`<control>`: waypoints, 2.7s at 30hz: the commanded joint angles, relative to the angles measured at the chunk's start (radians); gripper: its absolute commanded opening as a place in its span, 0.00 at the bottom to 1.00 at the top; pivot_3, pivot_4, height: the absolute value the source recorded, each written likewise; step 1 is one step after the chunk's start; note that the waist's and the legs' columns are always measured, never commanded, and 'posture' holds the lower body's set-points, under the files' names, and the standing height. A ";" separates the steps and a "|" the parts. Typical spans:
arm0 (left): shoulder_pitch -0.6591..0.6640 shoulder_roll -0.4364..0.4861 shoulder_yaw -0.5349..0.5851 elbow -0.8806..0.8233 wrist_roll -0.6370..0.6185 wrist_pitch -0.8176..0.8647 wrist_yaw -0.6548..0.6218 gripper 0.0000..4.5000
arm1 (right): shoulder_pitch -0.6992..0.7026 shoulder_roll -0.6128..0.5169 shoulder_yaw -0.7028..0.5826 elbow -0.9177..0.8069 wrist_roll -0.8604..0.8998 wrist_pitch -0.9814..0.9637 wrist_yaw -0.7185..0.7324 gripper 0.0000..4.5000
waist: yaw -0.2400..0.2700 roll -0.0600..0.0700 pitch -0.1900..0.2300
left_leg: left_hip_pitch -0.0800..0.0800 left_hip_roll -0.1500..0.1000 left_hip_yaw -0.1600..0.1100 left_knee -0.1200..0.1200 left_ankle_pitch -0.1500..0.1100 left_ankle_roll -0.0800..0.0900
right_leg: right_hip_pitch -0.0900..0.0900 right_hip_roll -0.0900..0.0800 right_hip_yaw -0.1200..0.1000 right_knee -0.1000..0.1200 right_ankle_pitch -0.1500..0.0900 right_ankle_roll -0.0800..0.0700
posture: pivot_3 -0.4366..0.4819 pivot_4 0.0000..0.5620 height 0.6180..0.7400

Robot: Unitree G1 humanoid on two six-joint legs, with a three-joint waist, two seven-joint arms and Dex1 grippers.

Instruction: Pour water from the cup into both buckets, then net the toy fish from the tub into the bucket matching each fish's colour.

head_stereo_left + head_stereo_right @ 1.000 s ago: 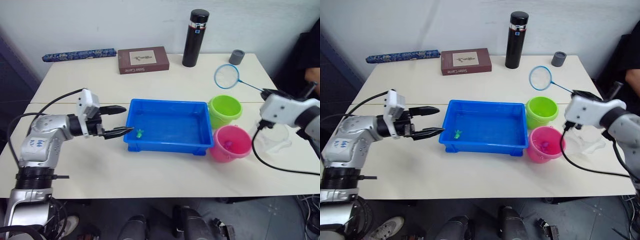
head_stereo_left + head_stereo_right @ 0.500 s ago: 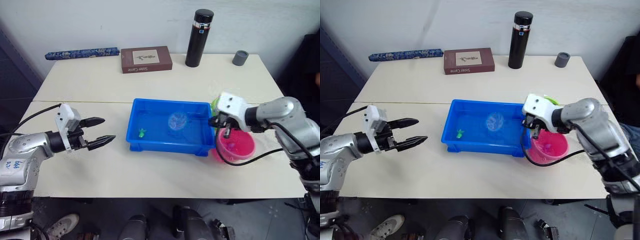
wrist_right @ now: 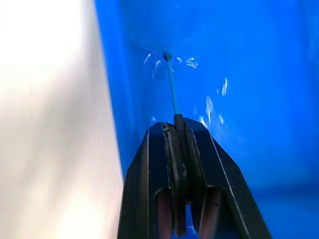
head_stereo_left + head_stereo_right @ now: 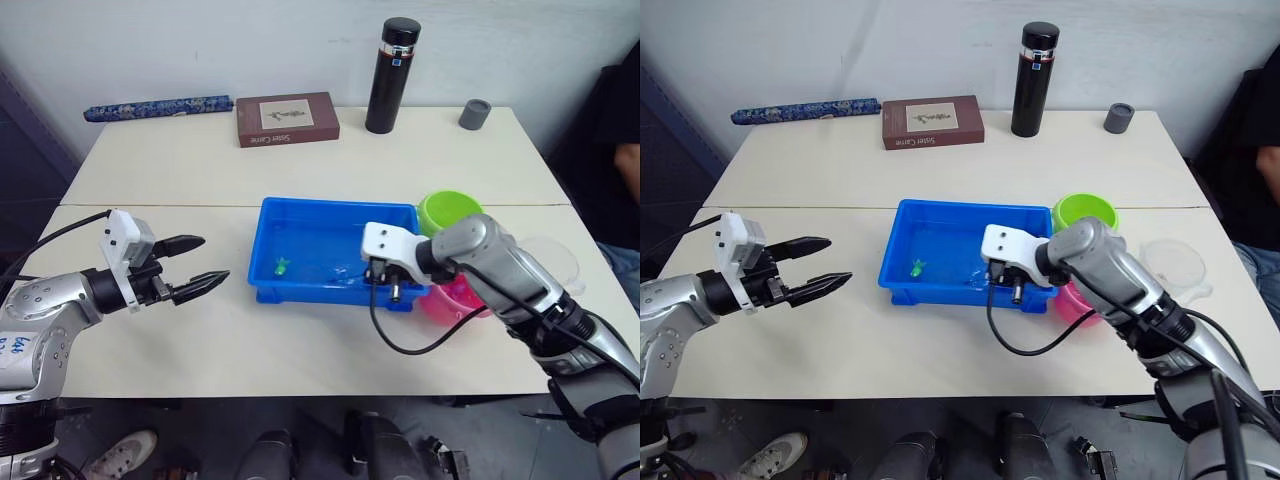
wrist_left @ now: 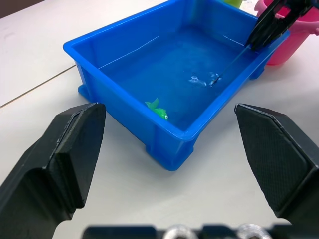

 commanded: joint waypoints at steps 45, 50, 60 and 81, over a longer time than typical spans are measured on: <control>-0.215 -0.018 -0.093 0.098 0.001 -0.051 -0.089 0.99 | 0.115 -0.230 -0.470 -0.070 0.278 0.018 -0.058 0.00 | 0.014 0.000 0.000 | -0.001 -0.001 -0.001 -0.001 0.000 0.000 | 0.000 -0.001 -0.001 -0.002 0.000 0.000 | 0.48 0.27 0.99; -0.281 -0.031 -0.138 0.153 0.017 -0.077 -0.119 0.99 | 0.190 -0.353 -0.573 -0.017 0.269 -0.053 -0.050 0.00 | 0.014 0.000 0.000 | -0.001 -0.001 -0.001 -0.001 0.000 0.000 | 0.000 -0.001 -0.001 -0.002 0.000 0.000 | 0.48 0.27 0.99; -0.348 -0.046 -0.182 0.230 0.042 -0.114 -0.162 0.99 | 0.250 -0.461 -0.664 0.154 0.227 -0.188 -0.101 0.00 | 0.003 0.000 0.000 | -0.001 -0.001 0.000 -0.001 0.000 0.000 | 0.000 -0.001 0.000 -0.002 0.000 0.000 | 0.48 0.27 0.99; -0.424 -0.073 -0.225 0.318 0.081 -0.149 -0.221 0.99 | 0.592 -0.472 -0.827 0.056 0.009 -0.680 -0.356 0.00 | 0.014 0.000 0.000 | 0.000 -0.001 0.002 0.000 0.001 0.000 | 0.000 -0.001 0.000 -0.001 0.000 0.000 | 0.48 0.27 0.99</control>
